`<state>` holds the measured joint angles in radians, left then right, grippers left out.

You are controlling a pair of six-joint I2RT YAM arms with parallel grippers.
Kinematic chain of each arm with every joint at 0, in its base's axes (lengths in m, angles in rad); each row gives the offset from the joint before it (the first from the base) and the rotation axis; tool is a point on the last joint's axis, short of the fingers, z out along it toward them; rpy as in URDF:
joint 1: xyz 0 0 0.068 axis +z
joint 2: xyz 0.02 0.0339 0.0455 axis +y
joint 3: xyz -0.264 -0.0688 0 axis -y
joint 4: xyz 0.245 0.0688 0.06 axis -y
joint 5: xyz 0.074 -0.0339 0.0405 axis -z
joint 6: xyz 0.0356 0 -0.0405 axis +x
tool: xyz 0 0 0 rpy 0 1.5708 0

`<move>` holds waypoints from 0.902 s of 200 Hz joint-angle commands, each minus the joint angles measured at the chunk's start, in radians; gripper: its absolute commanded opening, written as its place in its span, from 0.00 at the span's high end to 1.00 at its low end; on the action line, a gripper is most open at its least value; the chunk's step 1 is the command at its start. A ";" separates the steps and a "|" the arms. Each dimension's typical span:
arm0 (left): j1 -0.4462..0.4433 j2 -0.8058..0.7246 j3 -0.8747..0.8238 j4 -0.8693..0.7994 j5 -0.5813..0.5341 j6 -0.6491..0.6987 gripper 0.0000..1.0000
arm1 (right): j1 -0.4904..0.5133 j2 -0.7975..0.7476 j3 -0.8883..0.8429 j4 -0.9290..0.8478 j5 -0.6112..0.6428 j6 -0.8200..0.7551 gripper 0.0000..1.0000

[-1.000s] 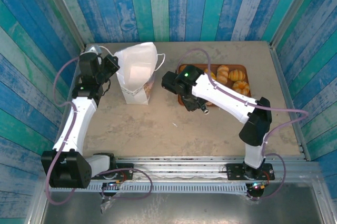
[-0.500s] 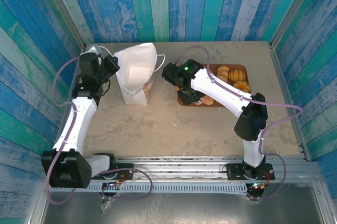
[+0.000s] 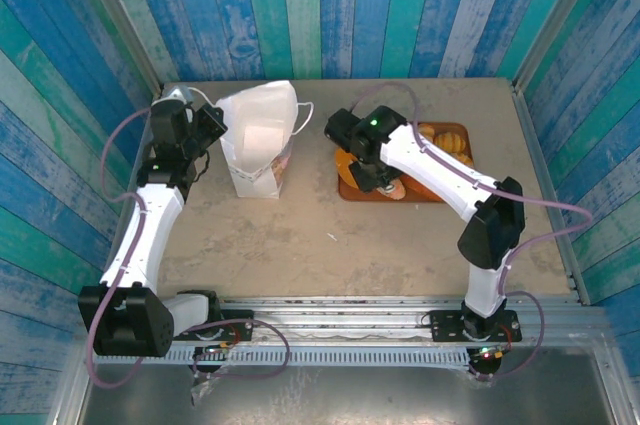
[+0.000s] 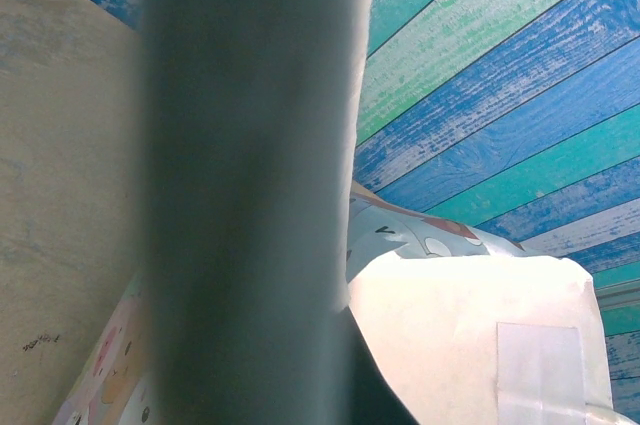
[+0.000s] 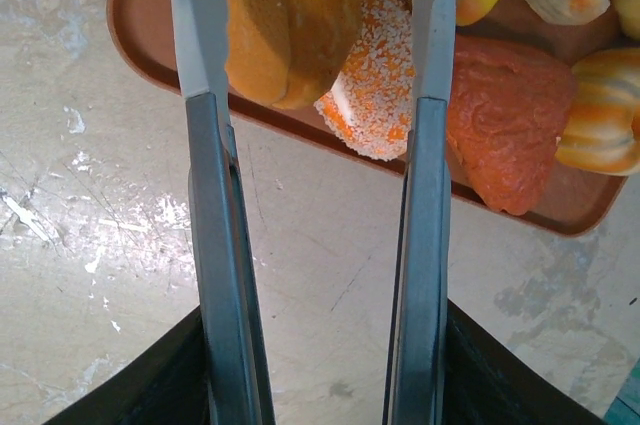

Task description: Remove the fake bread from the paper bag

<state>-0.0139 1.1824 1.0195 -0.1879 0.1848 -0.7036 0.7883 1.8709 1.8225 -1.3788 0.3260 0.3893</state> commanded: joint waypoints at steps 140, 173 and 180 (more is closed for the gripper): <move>0.005 0.000 0.003 0.008 -0.011 0.010 1.00 | -0.098 -0.132 -0.204 0.178 -0.232 -0.129 0.52; 0.005 -0.003 0.000 0.007 -0.010 0.010 1.00 | -0.088 -0.166 -0.179 0.171 -0.216 -0.131 0.62; 0.005 -0.004 -0.001 0.007 -0.011 0.010 1.00 | -0.079 -0.175 -0.172 0.168 -0.201 -0.126 0.64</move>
<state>-0.0139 1.1824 1.0195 -0.1883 0.1764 -0.7033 0.6956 1.7596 1.6203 -1.2049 0.1139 0.2695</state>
